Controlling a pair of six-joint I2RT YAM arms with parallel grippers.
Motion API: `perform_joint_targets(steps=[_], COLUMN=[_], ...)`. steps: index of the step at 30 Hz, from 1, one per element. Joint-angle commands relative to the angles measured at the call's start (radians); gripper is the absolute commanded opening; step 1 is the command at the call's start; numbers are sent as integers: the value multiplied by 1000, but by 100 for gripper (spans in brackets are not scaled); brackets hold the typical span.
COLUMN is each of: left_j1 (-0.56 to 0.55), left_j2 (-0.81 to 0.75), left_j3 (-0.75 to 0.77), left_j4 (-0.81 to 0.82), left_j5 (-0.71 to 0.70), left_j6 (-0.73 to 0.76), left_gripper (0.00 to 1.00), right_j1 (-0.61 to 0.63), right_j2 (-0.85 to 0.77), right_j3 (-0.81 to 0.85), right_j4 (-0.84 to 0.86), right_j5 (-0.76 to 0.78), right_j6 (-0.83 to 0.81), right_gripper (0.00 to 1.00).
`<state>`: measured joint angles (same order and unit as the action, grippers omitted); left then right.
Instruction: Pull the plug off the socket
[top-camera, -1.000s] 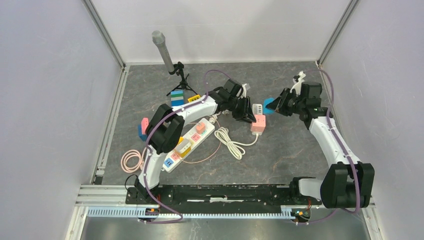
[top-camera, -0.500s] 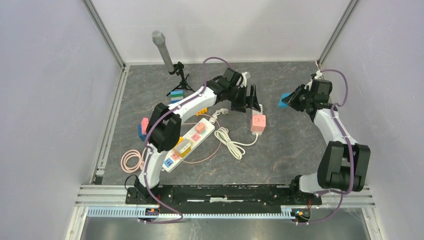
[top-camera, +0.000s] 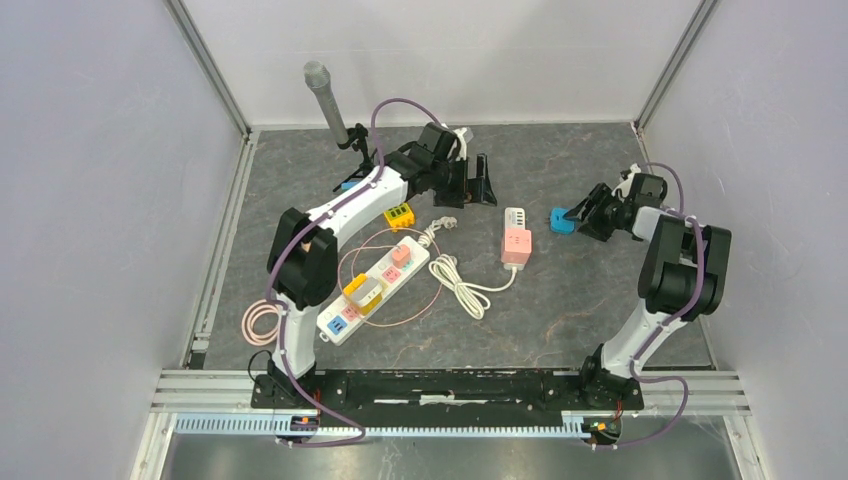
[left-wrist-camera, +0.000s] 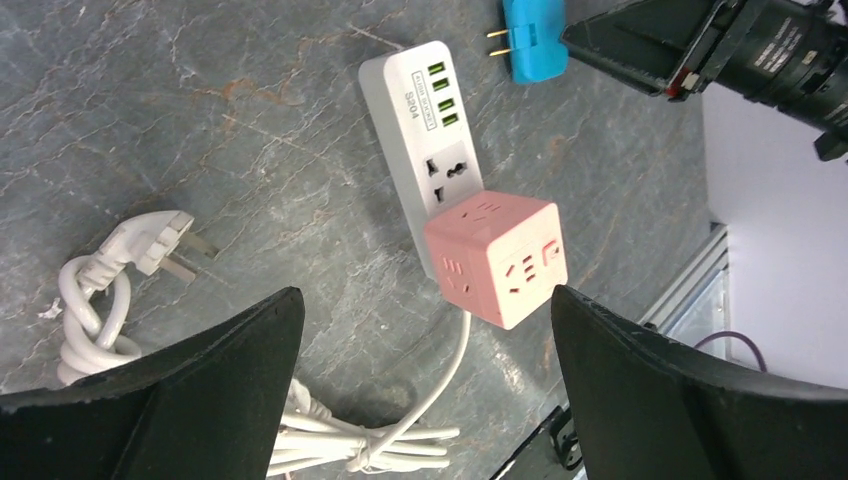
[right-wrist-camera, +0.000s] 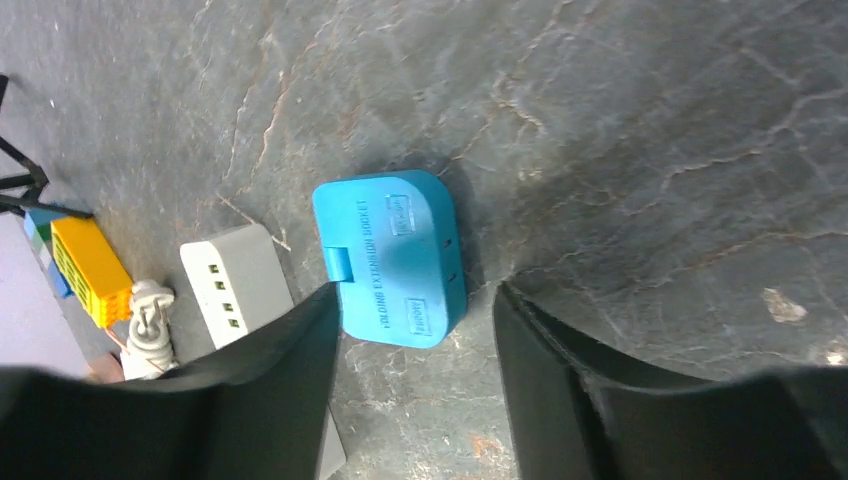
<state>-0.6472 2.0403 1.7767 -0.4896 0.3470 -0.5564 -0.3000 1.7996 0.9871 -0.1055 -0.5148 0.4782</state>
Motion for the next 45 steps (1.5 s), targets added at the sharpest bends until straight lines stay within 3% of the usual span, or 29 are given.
perform_joint_targets(steps=[1,4,9,11,14,19,31,35,39,45], left_j1=[-3,-2,6,9,17,18,17,15,15,15], left_j2=[-42,-33,-32,-40,-61,-94,-174,-277,-359,-418], left_j3=[26,66,100,96,66,41,-68,-201,-294,-310], left_j4=[-50,-79,-130,-153,-161,-190,-170,-87,-56,-104], left_j5=[-61,-66,-56,-49,-25,-20,1,-4,0,-40], left_j6=[77,122,207,236,265,291,188,175,172,204], left_gripper=[99,100,100,100,100,100,100,100,100,100], right_j1=[-22,-21,4,29,60,60,70,128,204,345], right_j2=[-2,-22,-132,-206,-363,-563,-805,-868,-902,-924], right_j3=[68,127,118,104,1,-114,-187,-185,-193,-177], right_j4=[-6,-78,-162,-234,-212,-179,-274,-295,-331,-382], right_j5=[11,88,177,277,329,283,177,137,179,303], right_j6=[-78,-130,-141,-144,-146,-125,-134,-149,-103,6], right_gripper=[71,84,87,88,88,90,87,98,98,98])
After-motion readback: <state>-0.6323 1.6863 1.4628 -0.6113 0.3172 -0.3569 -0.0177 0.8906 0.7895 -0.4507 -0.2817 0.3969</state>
